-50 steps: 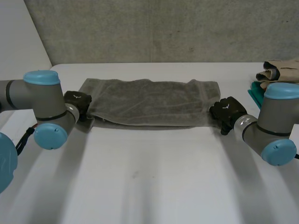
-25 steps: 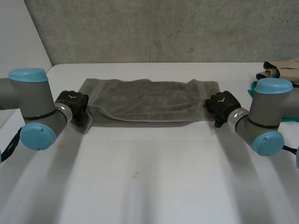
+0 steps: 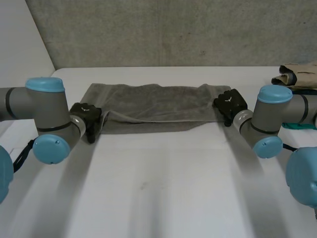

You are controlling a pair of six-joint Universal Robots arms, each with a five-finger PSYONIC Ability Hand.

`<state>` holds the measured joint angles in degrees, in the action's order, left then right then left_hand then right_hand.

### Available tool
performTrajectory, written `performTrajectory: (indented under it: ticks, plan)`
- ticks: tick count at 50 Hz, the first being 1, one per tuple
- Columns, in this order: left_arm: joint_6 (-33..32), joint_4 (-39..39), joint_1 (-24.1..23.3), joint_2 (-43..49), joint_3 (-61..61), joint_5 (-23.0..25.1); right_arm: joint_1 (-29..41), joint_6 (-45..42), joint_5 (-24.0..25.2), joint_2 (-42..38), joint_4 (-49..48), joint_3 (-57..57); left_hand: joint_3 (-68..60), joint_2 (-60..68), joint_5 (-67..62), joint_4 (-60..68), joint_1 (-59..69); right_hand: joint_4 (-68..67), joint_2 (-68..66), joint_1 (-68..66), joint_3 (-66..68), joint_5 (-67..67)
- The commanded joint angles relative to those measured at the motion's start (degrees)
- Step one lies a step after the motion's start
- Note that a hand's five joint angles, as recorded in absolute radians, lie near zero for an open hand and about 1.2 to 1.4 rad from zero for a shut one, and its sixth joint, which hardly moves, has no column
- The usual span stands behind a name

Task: Fold the laundry.

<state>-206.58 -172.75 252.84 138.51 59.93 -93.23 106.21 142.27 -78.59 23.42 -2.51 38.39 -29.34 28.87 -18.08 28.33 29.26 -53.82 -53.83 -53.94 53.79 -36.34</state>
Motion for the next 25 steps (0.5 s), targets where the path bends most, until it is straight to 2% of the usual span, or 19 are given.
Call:
performTrajectory:
  ticks: [1,5,8,17,21,23,25]
  plan:
    - [-0.1,1.8,-0.8,2.6,-3.9,-1.6,-0.4,-0.2,0.3,-2.8,0.7,-4.7,-0.5,1.0,-1.8,1.6,0.6,-0.9,-0.9,-0.8,1.0,-8.4]
    - [-0.1,2.9,-1.3,3.9,-5.4,-2.1,-0.3,0.0,0.1,-2.4,1.5,-4.8,-4.6,5.0,-5.8,5.6,4.7,0.4,0.4,0.5,-0.4,-7.1]
    - [0.2,3.3,-1.5,4.4,-6.1,-2.7,-0.1,1.3,0.3,-0.8,1.8,-4.2,-14.7,15.1,-15.9,15.7,14.7,0.4,0.4,0.5,-0.4,-7.1]
    - [-0.2,3.6,-1.8,5.8,-8.3,-3.7,-0.7,6.0,0.9,0.0,1.5,-5.3,-19.9,20.4,-21.2,20.9,20.0,0.8,0.8,0.9,-0.7,-6.7]
    - [-0.1,3.7,-1.6,5.9,-8.9,-4.8,-0.6,6.0,1.0,-0.7,1.5,-6.0,-35.3,35.8,-36.6,36.3,35.4,0.8,0.8,0.9,-0.7,-6.7]
    - [0.1,3.7,-1.5,5.9,-9.1,-4.8,-0.5,6.3,1.0,-1.4,1.1,-7.0,-46.9,47.4,-48.2,47.9,47.0,0.8,0.8,0.9,-0.7,-6.7]
    - [0.1,3.7,-1.4,5.8,-9.0,-4.8,-0.3,6.3,1.0,-2.8,0.6,-8.7,-50.7,51.1,-51.9,51.7,50.7,1.8,1.8,1.9,-1.7,-5.7]
